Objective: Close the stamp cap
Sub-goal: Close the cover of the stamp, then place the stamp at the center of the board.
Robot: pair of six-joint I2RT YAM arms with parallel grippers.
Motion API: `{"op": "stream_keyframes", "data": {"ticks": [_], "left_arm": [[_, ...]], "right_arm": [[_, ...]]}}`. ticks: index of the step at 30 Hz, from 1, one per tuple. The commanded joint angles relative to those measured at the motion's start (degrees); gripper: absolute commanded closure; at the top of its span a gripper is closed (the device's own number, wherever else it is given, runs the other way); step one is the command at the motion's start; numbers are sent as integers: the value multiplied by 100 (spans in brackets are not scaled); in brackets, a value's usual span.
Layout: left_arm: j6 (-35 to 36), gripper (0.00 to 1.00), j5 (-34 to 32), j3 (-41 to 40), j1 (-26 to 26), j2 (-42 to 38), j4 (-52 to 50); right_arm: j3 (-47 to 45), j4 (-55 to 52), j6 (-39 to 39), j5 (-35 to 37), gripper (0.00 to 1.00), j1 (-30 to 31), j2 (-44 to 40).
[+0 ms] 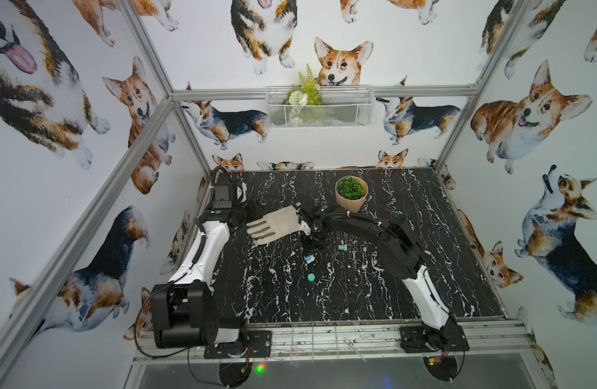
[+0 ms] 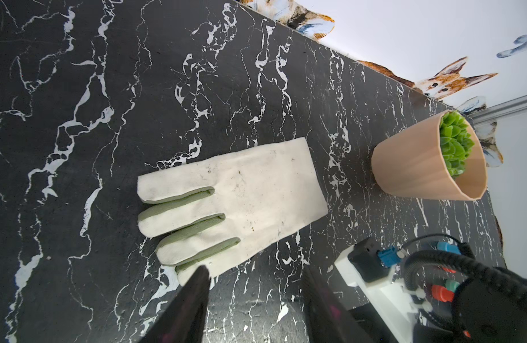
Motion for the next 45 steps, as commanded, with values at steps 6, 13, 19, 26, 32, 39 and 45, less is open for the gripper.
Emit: {"op": "stream_keyframes", "data": {"ticks": [6,13,19,26,32,39,45], "left_arm": [[25,47,74,37,26,41,102],[18,47,74,34,24,50,110],[22,47,83,25,23,59,111],[17,47,108,37,23,102,118],[11,47,109,45,23,116,111],[11,47,113,33,29,119,111],[-5,47,135,41,37,147,111]], "right_arm": [[116,-896,-477,1454,100,223,185],[-72,-965,-815,2137,100,416,281],[-244,-921,-985,2409,100,579,397],[-429,-771,-1047,2375,100,683,398],[-345,-728,-997,2298,100,627,63],[-225,-762,-700,1911,100,244,-707],[-687,-775,-492,1868,100,-97,-1420]]}}
